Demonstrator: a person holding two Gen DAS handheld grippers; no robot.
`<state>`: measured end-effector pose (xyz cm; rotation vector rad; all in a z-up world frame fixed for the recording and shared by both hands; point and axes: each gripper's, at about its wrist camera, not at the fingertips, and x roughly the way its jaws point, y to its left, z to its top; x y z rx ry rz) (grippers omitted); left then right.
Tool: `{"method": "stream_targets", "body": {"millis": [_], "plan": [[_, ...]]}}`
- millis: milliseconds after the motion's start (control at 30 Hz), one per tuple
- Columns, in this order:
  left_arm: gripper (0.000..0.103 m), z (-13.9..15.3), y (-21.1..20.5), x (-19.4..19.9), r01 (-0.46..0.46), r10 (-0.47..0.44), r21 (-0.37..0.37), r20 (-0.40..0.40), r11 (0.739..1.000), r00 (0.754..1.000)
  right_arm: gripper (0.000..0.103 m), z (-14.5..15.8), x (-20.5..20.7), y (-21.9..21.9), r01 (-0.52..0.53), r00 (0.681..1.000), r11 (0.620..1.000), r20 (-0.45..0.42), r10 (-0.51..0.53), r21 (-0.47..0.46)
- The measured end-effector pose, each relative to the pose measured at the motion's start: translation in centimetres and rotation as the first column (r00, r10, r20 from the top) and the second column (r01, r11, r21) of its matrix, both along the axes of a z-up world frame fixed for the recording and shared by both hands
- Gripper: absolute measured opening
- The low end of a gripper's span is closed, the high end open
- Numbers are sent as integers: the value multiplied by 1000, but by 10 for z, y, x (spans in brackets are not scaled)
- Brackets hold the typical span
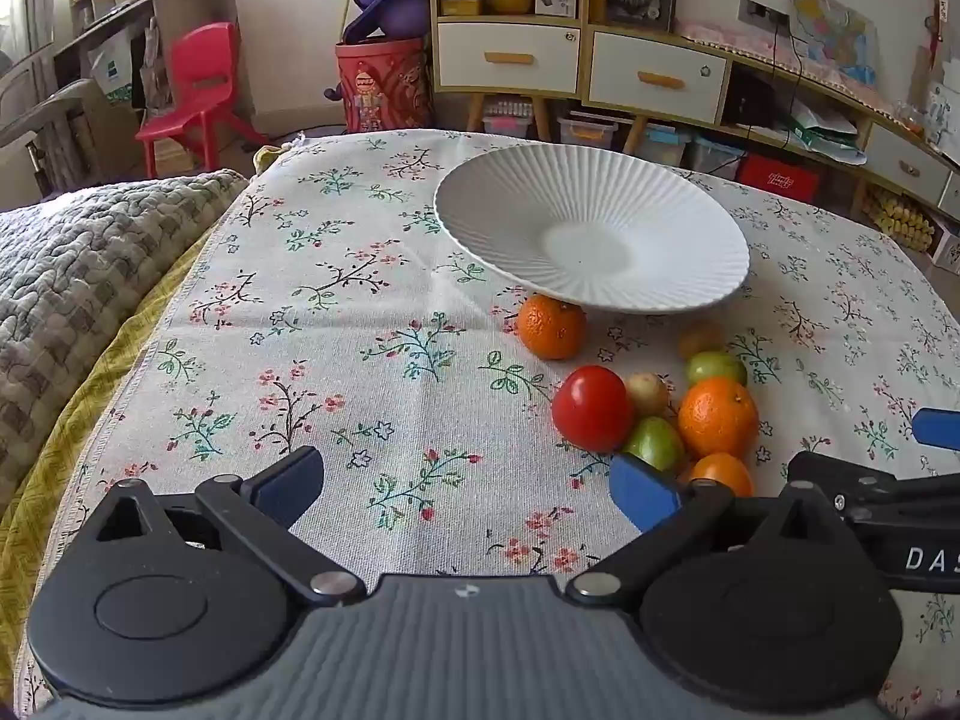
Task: Organize fruits
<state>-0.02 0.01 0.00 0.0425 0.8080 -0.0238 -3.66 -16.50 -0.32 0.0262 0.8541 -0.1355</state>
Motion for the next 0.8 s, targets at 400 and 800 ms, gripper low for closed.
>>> {"method": "stream_targets", "body": {"millis": [400,800], "plan": [[92,1,3,0,-1,1,19,-20,1000,1000,103,-3,2,5,-6,1000,1000,-11,6,8],[92,2,5,-1,-1,2,22,-21,1000,1000,103,-2,2,7,-14,1000,1000,-14,14,10]]}}
